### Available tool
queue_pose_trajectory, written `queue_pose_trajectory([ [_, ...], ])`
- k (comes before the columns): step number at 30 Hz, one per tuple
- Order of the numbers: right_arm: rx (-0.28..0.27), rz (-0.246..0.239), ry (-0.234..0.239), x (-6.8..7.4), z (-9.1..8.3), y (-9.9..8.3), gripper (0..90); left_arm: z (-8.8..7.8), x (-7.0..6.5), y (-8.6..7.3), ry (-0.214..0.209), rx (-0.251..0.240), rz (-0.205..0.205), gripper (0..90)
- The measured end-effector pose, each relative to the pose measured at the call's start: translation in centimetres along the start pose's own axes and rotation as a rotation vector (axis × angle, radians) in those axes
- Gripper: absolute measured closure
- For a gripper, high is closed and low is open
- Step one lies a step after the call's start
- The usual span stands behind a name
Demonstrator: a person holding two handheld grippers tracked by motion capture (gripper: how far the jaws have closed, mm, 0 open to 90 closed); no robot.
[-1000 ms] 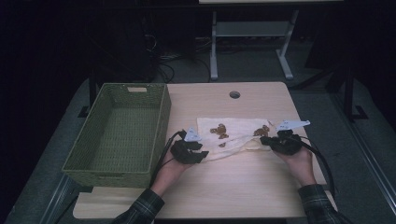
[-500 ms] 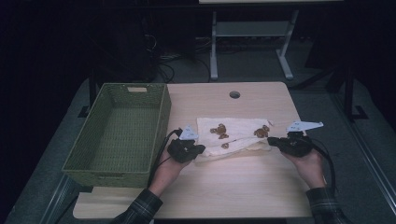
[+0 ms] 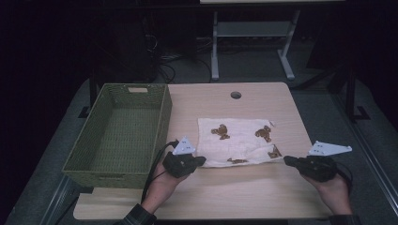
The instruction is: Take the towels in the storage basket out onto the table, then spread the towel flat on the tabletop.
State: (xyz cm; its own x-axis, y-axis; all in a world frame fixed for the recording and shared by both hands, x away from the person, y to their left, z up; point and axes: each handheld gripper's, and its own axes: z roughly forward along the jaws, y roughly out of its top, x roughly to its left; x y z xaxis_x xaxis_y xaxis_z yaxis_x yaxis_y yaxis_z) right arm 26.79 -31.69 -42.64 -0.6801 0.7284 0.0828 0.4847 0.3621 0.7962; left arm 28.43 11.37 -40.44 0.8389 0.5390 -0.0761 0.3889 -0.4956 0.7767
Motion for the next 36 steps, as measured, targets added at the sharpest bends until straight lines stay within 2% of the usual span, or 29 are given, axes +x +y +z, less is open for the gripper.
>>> queue_pose_trajectory([
  [3,0.007,-0.012,0.003,0.8,-0.7,-0.8,87.5,-0.3,-0.6,-0.4,-0.013,0.016,0.018,87.3],
  [9,0.026,-0.026,0.039,2.5,-1.5,-2.5,87.4,-0.6,-1.3,-1.3,-0.012,0.036,0.018,87.3],
  [10,0.031,-0.026,0.043,2.7,-1.5,-2.8,87.4,-0.6,-1.3,-1.4,-0.015,0.036,0.003,87.2],
  [12,0.046,-0.030,0.054,3.1,-1.4,-3.3,87.4,-0.6,-1.4,-1.7,-0.012,0.054,0.015,87.2],
  [18,0.086,-0.026,0.087,4.1,-1.3,-4.5,87.0,-0.3,-1.9,-3.2,-0.028,0.110,-0.003,86.6],
  [20,0.098,-0.024,0.091,4.3,-1.1,-4.8,84.8,-0.1,-2.0,-3.5,-0.025,0.118,-0.004,82.9],
  [29,0.077,0.005,0.074,3.5,-0.8,-4.0,63.4,0.4,-1.4,-2.9,-0.035,0.100,-0.031,56.3],
  [36,0.069,0.016,0.056,2.5,0.5,-2.3,60.2,1.6,-0.2,-2.1,-0.021,0.083,-0.050,50.7],
])
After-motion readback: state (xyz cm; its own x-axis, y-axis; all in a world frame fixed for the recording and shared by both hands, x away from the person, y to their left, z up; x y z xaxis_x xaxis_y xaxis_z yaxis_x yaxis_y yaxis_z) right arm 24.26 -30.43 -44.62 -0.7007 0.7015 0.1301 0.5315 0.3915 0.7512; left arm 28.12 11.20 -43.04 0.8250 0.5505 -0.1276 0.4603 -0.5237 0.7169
